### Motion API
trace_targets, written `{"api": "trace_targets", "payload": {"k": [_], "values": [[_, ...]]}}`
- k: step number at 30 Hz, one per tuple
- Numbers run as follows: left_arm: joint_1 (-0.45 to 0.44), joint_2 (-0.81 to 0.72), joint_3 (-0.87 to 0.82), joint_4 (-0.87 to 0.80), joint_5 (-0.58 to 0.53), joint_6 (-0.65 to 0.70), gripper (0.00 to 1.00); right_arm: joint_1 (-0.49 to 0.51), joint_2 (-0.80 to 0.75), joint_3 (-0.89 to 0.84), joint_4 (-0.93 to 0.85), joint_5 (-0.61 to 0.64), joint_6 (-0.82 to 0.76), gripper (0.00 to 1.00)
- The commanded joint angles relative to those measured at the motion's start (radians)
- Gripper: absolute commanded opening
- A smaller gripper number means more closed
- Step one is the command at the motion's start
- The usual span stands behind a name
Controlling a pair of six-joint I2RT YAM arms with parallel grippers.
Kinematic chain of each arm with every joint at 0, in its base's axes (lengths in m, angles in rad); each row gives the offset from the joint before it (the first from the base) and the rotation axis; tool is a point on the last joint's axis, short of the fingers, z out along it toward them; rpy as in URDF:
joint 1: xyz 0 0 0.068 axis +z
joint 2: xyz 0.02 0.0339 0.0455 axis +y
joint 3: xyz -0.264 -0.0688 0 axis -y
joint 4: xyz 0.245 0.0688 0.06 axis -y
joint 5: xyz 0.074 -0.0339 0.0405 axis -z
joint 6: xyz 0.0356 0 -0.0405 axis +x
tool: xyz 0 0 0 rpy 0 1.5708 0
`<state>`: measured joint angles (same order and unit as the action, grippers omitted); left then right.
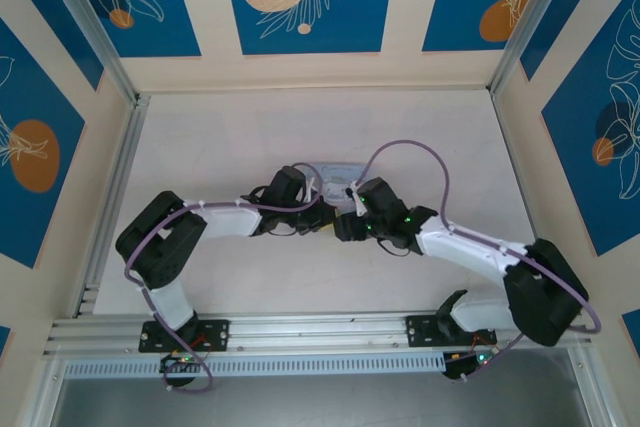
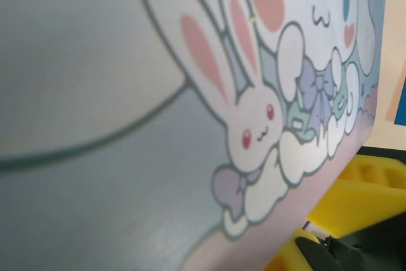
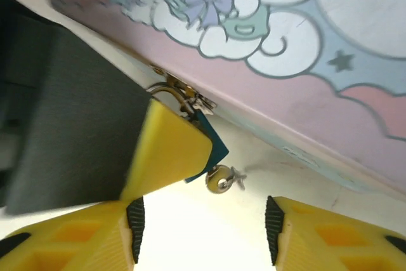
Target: Unlock a padlock with a key
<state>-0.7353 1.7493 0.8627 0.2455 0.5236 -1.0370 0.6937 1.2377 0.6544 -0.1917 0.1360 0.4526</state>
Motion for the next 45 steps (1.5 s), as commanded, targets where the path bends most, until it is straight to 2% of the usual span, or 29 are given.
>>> {"api": "trace_targets", "payload": {"k": [1,4,8,12,21,27,32,36,40,45], "values": [[-0.003,0.001,0.002,-0.015,0.042,0.012,0.00,-0.057,-0.083,-0.051,0.035,-0.129,0.081,0.58],[-0.003,0.009,0.005,-0.027,0.040,0.024,0.03,-0.090,-0.115,-0.071,0.057,-0.178,0.132,0.61],[-0.004,0.010,0.003,-0.041,0.040,0.037,0.26,-0.095,-0.102,-0.084,0.092,-0.196,0.179,0.68],[-0.003,-0.007,-0.010,-0.050,0.035,0.046,0.41,-0.095,-0.065,-0.112,0.157,-0.217,0.225,0.69],[0.006,-0.158,-0.057,-0.145,-0.012,0.100,0.58,-0.098,0.007,-0.135,0.242,-0.224,0.271,0.69],[0.039,-0.285,-0.078,-0.227,-0.064,0.131,0.72,-0.140,0.082,-0.082,0.250,-0.233,0.248,0.69],[0.059,-0.329,-0.061,-0.277,-0.102,0.150,0.78,-0.196,0.177,0.014,0.248,-0.262,0.208,0.68],[0.073,-0.330,-0.050,-0.275,-0.118,0.148,0.82,-0.207,0.189,0.045,0.248,-0.302,0.168,0.67],[0.087,-0.320,-0.047,-0.264,-0.141,0.140,0.84,-0.200,0.144,-0.014,0.271,-0.308,0.175,0.63],[0.109,-0.295,-0.039,-0.247,-0.150,0.132,0.85,-0.176,0.102,-0.124,0.321,-0.274,0.206,0.52]]}}
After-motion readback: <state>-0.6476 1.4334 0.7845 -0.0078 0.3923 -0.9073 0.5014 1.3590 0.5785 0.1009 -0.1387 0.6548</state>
